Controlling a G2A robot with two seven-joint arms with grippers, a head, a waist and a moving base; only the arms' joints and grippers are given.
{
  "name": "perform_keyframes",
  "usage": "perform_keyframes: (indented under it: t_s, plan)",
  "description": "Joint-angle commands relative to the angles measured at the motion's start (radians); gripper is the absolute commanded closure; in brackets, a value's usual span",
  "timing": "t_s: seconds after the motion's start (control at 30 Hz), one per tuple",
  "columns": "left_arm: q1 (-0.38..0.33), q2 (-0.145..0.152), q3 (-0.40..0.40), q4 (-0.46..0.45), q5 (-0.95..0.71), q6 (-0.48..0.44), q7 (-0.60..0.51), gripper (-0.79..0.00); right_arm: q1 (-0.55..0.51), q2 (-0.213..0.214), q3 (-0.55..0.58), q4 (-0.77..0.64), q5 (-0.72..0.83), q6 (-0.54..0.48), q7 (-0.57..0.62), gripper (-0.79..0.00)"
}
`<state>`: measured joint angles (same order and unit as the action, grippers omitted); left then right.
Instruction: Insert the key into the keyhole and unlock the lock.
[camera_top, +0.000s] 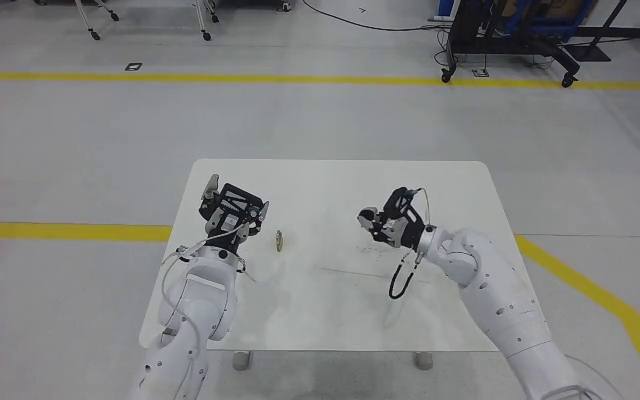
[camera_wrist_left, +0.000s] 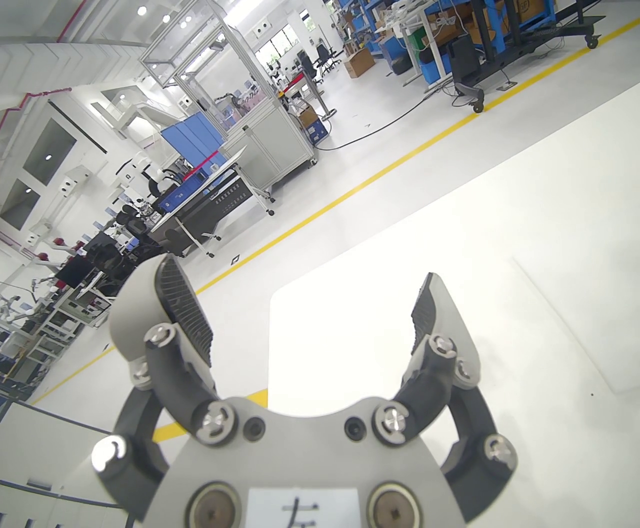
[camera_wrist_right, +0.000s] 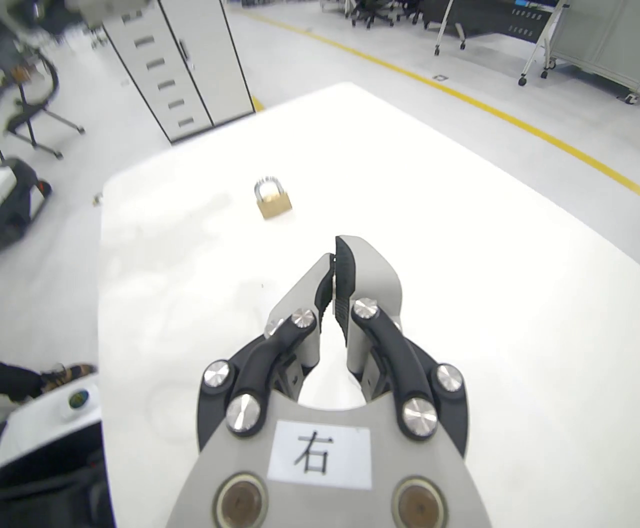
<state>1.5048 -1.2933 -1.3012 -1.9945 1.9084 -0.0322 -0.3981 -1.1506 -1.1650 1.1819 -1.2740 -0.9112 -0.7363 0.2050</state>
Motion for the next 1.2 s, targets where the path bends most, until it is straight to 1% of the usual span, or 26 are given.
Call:
perform_keyframes:
  t_s: [0.0,0.2,0.27,0.3,0.37,0.4,0.43,0.5,0.57,0.6,0.67,0.73,0.77,0.8,0.83,1.0,1.03,1.1,1.13,1.17]
  plan:
    - [0.000,0.000,0.000,0.000,0.000,0.000,0.000,-0.785,0.000,0.000,0.001,-0.002,0.016,0.004,0.000,0.000]
    - [0.000,0.000,0.000,0.000,0.000,0.000,0.000,-0.785,0.000,0.000,0.001,-0.002,0.016,0.004,0.000,0.000]
    - [0.003,0.002,-0.003,0.001,0.027,-0.005,0.011,-0.785,0.000,0.000,0.001,-0.002,0.016,0.004,0.000,0.000]
    - [0.013,0.001,0.000,-0.001,-0.003,-0.009,0.022,-0.785,0.000,0.000,0.001,-0.002,0.016,0.004,0.000,0.000]
    - [0.026,-0.004,-0.014,0.004,-0.135,-0.011,-0.007,-0.785,-0.004,-0.001,0.004,-0.006,0.029,0.014,-0.016,0.000]
    - [0.026,-0.007,-0.022,0.006,-0.214,-0.019,-0.028,-0.785,-0.019,-0.006,0.001,-0.011,0.118,-0.015,-0.063,0.000]
    - [0.024,-0.011,-0.032,0.005,-0.324,-0.027,-0.059,-0.785,-0.024,-0.011,-0.002,0.001,0.207,-0.049,-0.083,0.000]
    - [0.010,-0.020,-0.066,-0.002,-0.615,-0.024,-0.128,-0.785,-0.016,-0.017,-0.006,0.030,0.328,-0.076,-0.100,0.000]
    - [-0.011,-0.030,-0.110,0.018,-0.953,0.012,-0.212,-0.785,-0.003,-0.026,-0.016,0.066,0.458,-0.106,-0.121,0.000]
    - [-0.026,-0.032,-0.132,0.031,-1.096,0.005,-0.256,-0.785,0.004,-0.030,-0.021,0.083,0.497,-0.111,-0.131,0.000]
    - [-0.050,-0.031,-0.164,0.074,-1.283,-0.019,-0.354,-0.785,0.013,-0.040,-0.042,0.114,0.583,-0.137,-0.145,0.000]
    - [-0.068,-0.033,-0.188,0.121,-1.514,-0.015,-0.426,-0.785,0.029,-0.049,-0.061,0.143,0.652,-0.169,-0.143,0.000]
    - [-0.083,-0.031,-0.204,0.139,-1.574,-0.010,-0.456,-0.785,0.036,-0.052,-0.071,0.155,0.683,-0.190,-0.134,0.000]
    - [-0.095,-0.027,-0.212,0.153,-1.590,-0.011,-0.495,-0.785,0.036,-0.052,-0.071,0.155,0.683,-0.190,-0.134,0.000]
    - [-0.099,-0.026,-0.215,0.156,-1.591,-0.011,-0.505,-0.785,0.036,-0.052,-0.071,0.155,0.683,-0.190,-0.134,0.000]
    - [-0.099,-0.026,-0.215,0.156,-1.591,-0.011,-0.505,-0.785,0.036,-0.052,-0.071,0.155,0.683,-0.190,-0.134,0.000]
    - [-0.093,-0.028,-0.208,0.153,-1.633,-0.013,-0.491,-0.785,0.036,-0.052,-0.071,0.155,0.683,-0.190,-0.134,0.000]
    - [-0.081,-0.031,-0.193,0.167,-1.695,0.013,-0.473,-0.785,0.036,-0.052,-0.071,0.155,0.683,-0.190,-0.134,0.000]
    - [-0.079,-0.034,-0.179,0.179,-1.751,0.026,-0.474,-0.785,0.028,-0.054,-0.075,0.151,0.707,-0.182,-0.140,0.000]
    - [-0.080,-0.035,-0.169,0.192,-1.783,0.033,-0.472,-0.785,0.012,-0.060,-0.088,0.144,0.782,-0.166,-0.144,0.000]
